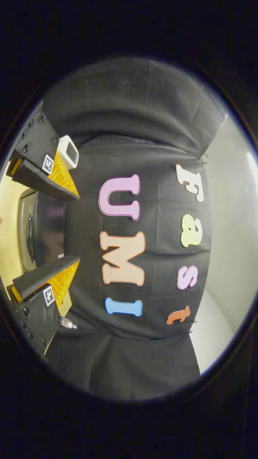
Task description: Open the toaster oven, put the food inside, and close the toaster oven door.
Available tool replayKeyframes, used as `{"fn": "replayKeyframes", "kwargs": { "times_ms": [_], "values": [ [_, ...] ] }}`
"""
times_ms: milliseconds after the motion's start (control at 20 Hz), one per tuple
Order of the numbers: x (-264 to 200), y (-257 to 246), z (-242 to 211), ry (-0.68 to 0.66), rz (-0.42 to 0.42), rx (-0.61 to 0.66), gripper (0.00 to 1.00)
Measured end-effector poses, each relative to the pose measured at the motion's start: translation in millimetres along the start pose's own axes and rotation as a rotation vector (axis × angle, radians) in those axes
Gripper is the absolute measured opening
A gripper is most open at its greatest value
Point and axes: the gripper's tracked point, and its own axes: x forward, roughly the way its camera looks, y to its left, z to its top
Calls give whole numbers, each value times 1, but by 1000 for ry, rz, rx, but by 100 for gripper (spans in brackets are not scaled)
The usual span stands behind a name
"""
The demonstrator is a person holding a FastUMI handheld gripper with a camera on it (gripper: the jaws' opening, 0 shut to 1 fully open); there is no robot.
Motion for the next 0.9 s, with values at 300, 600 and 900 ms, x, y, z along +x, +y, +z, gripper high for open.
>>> {"fn": "replayKeyframes", "kwargs": {
  "times_ms": [300, 600, 900],
  "values": [
    [-4, -5, -2, 6, -16, -2, 96],
    [-3, -7, -6, 11, -22, 2, 96],
    [3, -9, -17, 27, -28, -11, 96]
  ]
}}
